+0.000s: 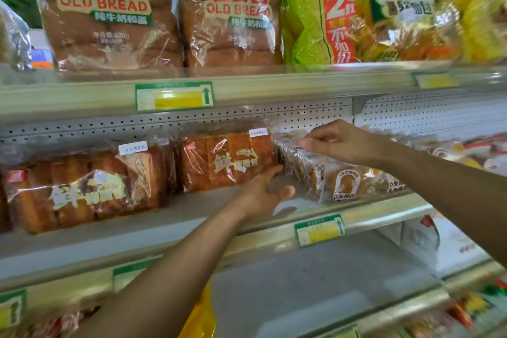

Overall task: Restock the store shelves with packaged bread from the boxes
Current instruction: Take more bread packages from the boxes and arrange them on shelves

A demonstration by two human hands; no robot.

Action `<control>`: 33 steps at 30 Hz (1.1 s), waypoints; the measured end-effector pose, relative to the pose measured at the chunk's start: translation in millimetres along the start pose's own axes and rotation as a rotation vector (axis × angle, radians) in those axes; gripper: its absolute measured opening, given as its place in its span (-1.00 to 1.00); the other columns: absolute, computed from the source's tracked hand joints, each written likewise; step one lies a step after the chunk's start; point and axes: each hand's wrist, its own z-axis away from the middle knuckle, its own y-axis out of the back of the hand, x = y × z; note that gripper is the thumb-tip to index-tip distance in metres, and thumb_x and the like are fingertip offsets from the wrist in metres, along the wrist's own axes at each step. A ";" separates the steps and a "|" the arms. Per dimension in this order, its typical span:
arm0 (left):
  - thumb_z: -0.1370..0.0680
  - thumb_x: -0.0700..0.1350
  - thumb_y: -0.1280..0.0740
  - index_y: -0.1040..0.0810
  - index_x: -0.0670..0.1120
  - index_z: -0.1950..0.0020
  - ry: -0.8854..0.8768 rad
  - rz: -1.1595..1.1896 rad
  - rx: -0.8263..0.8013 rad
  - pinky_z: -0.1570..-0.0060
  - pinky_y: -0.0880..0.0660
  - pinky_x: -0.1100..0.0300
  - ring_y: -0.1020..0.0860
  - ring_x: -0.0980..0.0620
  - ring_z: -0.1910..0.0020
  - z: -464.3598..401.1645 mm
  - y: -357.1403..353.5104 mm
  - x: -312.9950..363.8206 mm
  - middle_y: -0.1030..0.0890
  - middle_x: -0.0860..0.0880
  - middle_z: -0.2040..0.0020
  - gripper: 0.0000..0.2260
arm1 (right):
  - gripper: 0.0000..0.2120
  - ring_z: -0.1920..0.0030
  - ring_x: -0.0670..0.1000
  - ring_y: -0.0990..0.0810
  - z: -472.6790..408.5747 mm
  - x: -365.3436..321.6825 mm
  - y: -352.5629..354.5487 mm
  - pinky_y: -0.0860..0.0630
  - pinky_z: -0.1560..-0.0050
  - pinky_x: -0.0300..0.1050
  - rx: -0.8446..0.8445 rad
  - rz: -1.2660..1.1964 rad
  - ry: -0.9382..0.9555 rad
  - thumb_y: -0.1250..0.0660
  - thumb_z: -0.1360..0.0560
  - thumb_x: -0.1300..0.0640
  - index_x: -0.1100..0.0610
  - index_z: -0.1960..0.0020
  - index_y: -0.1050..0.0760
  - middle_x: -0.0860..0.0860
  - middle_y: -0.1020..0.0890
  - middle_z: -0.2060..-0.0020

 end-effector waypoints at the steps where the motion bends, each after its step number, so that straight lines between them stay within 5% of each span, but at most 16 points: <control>1: -0.58 0.17 -0.30 -0.18 0.13 -0.58 0.032 0.058 -0.009 -0.47 -0.26 -0.10 -0.20 -0.10 -0.54 -0.8 -1.4 1.0 -0.09 0.03 -0.62 -0.40 | -0.56 -0.11 0.02 -0.61 3.2 2.2 1.6 -0.50 -0.16 -0.14 -0.028 0.010 -0.010 -0.29 -0.48 -0.23 0.07 -0.12 -0.64 0.03 -0.67 -0.11; 4: -0.60 0.05 -0.33 -0.21 0.05 -0.57 0.103 0.382 -0.007 -0.03 -0.59 0.25 -0.45 -0.03 -0.29 0.6 -4.6 12.5 -0.26 0.00 -0.52 -0.43 | -0.44 -0.28 -0.09 -0.48 11.7 13.7 3.3 -0.42 -0.33 0.00 -0.118 0.034 -0.043 -0.31 -0.36 -0.40 -0.11 -0.24 -0.56 -0.14 -0.51 -0.31; 5: -0.61 0.04 -0.32 -0.22 0.02 -0.56 0.117 0.454 0.007 -0.03 -0.59 0.26 -0.47 -0.03 -0.26 -1.1 -6.1 16.5 -0.29 -0.02 -0.51 -0.44 | -0.36 -0.34 -0.07 -0.43 13.8 18.0 3.8 -0.38 -0.37 0.07 -0.150 0.060 -0.042 -0.31 -0.32 -0.46 -0.16 -0.29 -0.51 -0.15 -0.44 -0.38; 7: -0.62 0.14 -0.26 -0.20 0.03 -0.57 0.148 0.456 0.065 -0.37 -0.40 0.05 -0.38 -0.09 -0.42 -10.5 -10.6 20.5 -0.28 -0.04 -0.55 -0.44 | -0.26 -0.40 -0.05 -0.36 15.3 30.7 4.1 -0.35 -0.39 0.07 -0.198 0.145 -0.011 -0.32 -0.30 -0.48 -0.21 -0.40 -0.37 -0.16 -0.32 -0.46; 10: -0.60 0.28 -0.16 -0.20 0.13 -0.57 0.223 0.547 0.151 -0.50 -0.17 -0.04 -0.29 -0.11 -0.50 -19.0 -19.5 36.1 -0.26 0.02 -0.56 -0.44 | -0.18 -0.45 -0.06 -0.27 16.2 47.3 4.3 -0.26 -0.40 -0.06 -0.205 0.309 0.077 -0.39 -0.36 -0.35 -0.20 -0.53 -0.15 -0.14 -0.21 -0.51; 14: -0.58 0.35 -0.11 -0.25 0.22 -0.53 0.275 0.654 0.251 -0.50 -0.19 -0.15 -0.31 -0.11 -0.48 -34.3 -36.9 56.7 -0.27 0.08 -0.55 -0.46 | -0.18 -0.43 -0.02 -0.31 15.2 60.8 1.8 -0.32 -0.38 -0.07 -0.152 0.357 0.141 -0.45 -0.42 -0.18 -0.12 -0.55 -0.13 -0.06 -0.26 -0.50; 20: -0.61 0.26 -0.11 -0.27 0.18 -0.52 0.334 0.550 0.261 -0.49 -0.19 -0.19 -0.25 -0.14 -0.51 -50.6 -56.7 71.1 -0.19 0.04 -0.58 -0.51 | -0.23 -0.36 0.03 -0.40 20.9 74.4 -2.6 -0.41 -0.27 0.00 0.063 0.655 0.137 -0.17 -0.38 -0.47 -0.04 -0.44 -0.32 -0.03 -0.43 -0.38; 23: -0.65 0.15 -0.14 -0.28 0.18 -0.51 0.362 0.582 0.304 -0.46 -0.22 -0.11 -0.29 -0.14 -0.49 -54.0 -61.9 75.8 -0.23 0.00 -0.57 -0.59 | -0.10 -0.40 0.07 -0.34 21.2 90.2 -6.8 -0.36 -0.34 0.02 0.030 0.605 0.156 -0.02 -0.34 -0.52 0.04 -0.49 -0.22 0.02 -0.36 -0.43; 25: -0.67 0.10 -0.13 -0.29 0.24 -0.48 0.361 0.637 0.349 -0.42 -0.24 -0.14 -0.32 -0.14 -0.46 -55.0 -63.4 80.6 -0.25 -0.01 -0.55 -0.65 | -0.10 -0.42 0.06 -0.30 21.3 97.4 -7.0 -0.32 -0.34 -0.02 -0.040 0.534 0.187 -0.10 -0.37 -0.50 0.04 -0.52 -0.15 0.03 -0.33 -0.45; 27: -0.68 0.11 -0.11 -0.44 0.19 -0.26 0.377 0.716 0.381 -0.38 -0.38 0.03 -0.53 0.05 -0.21 -58.8 -64.5 83.4 -0.50 -0.03 -0.30 -0.79 | -0.14 -0.42 0.03 -0.29 22.6 100.9 -3.3 -0.31 -0.32 -0.08 -0.080 0.497 0.225 -0.20 -0.41 -0.44 0.02 -0.53 -0.12 0.02 -0.33 -0.45; 28: -0.68 0.12 -0.10 -0.48 0.13 -0.09 0.377 0.735 0.396 -0.21 -0.48 0.27 -0.58 0.20 0.07 -59.0 -63.6 87.2 -0.55 0.00 -0.03 -0.81 | -0.14 -0.41 0.02 -0.30 23.1 102.4 -1.1 -0.30 -0.31 -0.10 -0.084 0.493 0.241 -0.23 -0.41 -0.43 0.02 -0.54 -0.12 0.02 -0.35 -0.44; 30: -0.65 0.20 -0.10 -0.48 0.05 -0.04 0.405 0.765 0.410 0.09 -0.46 0.44 -0.50 0.23 0.29 -59.8 -62.3 93.4 -0.48 0.06 0.16 -0.72 | -0.14 -0.38 0.02 -0.33 24.2 104.1 1.9 -0.28 -0.31 -0.11 -0.073 0.516 0.271 -0.25 -0.40 -0.44 0.00 -0.53 -0.12 0.02 -0.39 -0.41; 33: -0.59 0.31 -0.13 -0.41 -0.01 -0.44 0.469 0.800 0.380 -0.29 -0.32 0.03 -0.48 -0.05 -0.25 -68.2 -66.9 93.3 -0.53 -0.06 -0.29 -0.44 | -0.03 -0.41 0.06 -0.28 21.4 103.2 2.2 -0.27 -0.39 -0.02 -0.049 0.548 0.287 -0.26 -0.35 -0.48 0.03 -0.55 -0.04 0.05 -0.31 -0.44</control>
